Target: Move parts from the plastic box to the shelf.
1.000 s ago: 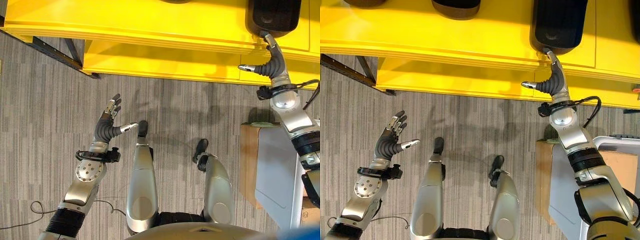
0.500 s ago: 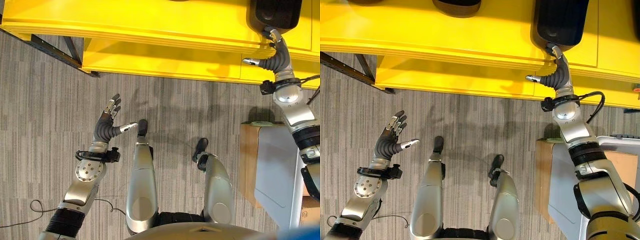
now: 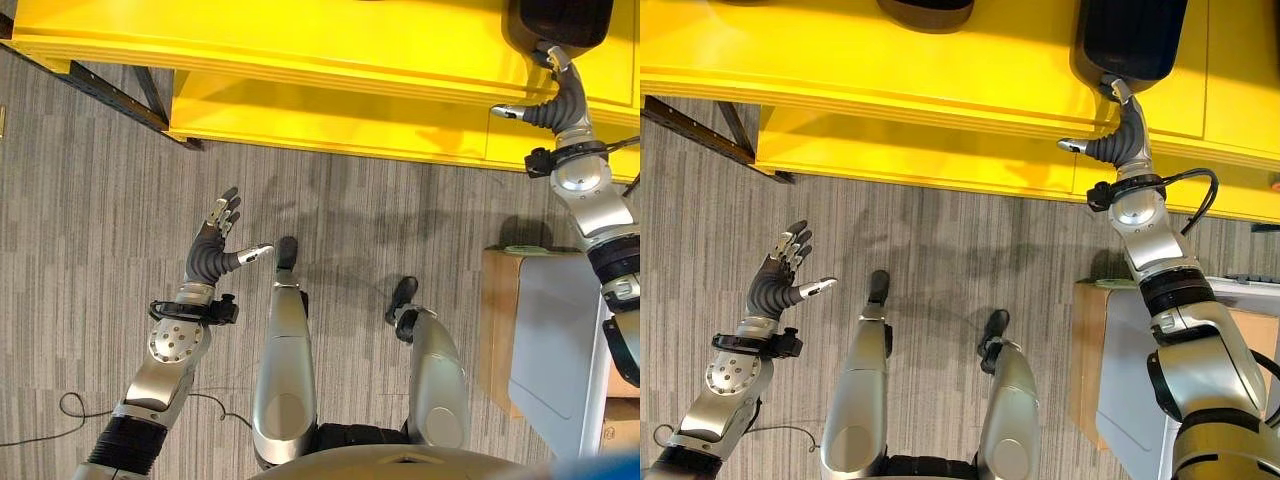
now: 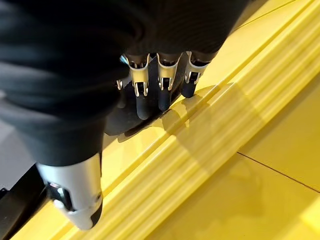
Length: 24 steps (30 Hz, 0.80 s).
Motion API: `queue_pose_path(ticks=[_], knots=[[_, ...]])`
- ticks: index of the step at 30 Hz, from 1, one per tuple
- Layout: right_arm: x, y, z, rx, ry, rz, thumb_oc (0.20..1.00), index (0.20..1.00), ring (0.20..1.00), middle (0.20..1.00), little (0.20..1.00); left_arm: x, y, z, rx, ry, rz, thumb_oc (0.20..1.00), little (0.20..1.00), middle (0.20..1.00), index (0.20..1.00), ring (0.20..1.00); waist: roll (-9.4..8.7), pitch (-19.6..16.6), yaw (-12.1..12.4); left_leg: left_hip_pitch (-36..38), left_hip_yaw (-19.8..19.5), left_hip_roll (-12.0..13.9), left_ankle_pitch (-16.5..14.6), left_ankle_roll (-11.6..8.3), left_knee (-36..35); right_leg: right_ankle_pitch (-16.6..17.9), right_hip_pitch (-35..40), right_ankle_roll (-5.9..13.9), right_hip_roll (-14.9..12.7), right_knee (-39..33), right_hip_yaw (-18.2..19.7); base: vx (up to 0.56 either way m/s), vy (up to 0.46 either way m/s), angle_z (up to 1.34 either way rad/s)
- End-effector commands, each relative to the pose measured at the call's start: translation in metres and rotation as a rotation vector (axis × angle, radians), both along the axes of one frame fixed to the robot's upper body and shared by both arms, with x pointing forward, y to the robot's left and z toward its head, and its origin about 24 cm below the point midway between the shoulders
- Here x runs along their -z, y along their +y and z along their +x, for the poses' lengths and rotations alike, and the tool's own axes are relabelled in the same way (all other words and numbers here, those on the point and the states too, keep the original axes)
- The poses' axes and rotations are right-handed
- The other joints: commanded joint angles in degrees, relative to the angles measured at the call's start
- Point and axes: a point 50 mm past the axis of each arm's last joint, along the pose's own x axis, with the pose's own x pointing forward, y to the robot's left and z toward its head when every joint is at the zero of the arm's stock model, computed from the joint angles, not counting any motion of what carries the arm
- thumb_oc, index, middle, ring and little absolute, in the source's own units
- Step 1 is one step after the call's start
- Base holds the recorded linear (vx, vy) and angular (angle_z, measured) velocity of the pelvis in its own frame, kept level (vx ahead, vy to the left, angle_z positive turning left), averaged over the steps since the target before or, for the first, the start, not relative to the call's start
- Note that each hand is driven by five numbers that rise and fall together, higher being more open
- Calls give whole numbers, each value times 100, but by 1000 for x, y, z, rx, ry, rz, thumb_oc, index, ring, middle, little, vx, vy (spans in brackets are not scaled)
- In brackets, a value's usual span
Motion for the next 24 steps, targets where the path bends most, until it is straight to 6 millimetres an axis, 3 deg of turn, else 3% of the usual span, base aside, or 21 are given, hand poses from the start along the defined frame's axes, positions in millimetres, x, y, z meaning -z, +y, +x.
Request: queue_pose_path(ticks=[1, 24], knots=[[-33, -11, -2, 44, -99, 11, 1000, 1000, 1000, 1000, 1000, -14, 7, -11, -7, -77, 3, 1000, 1000, 1000, 1000, 1000, -42, -196, 10, -30, 90, -68, -636, 238, 493, 400, 187, 0, 61, -337, 334, 0, 0, 0], [-56, -24, 4, 130, -108, 22, 1000, 1000, 1000, 1000, 1000, -17, 7, -9, 8, -80, 7, 1000, 1000, 1000, 1000, 1000, 48, -196, 60, -38, 65, -68, -581, 224, 438, 377, 123, 2, 89, -286, 334, 0, 0, 0]])
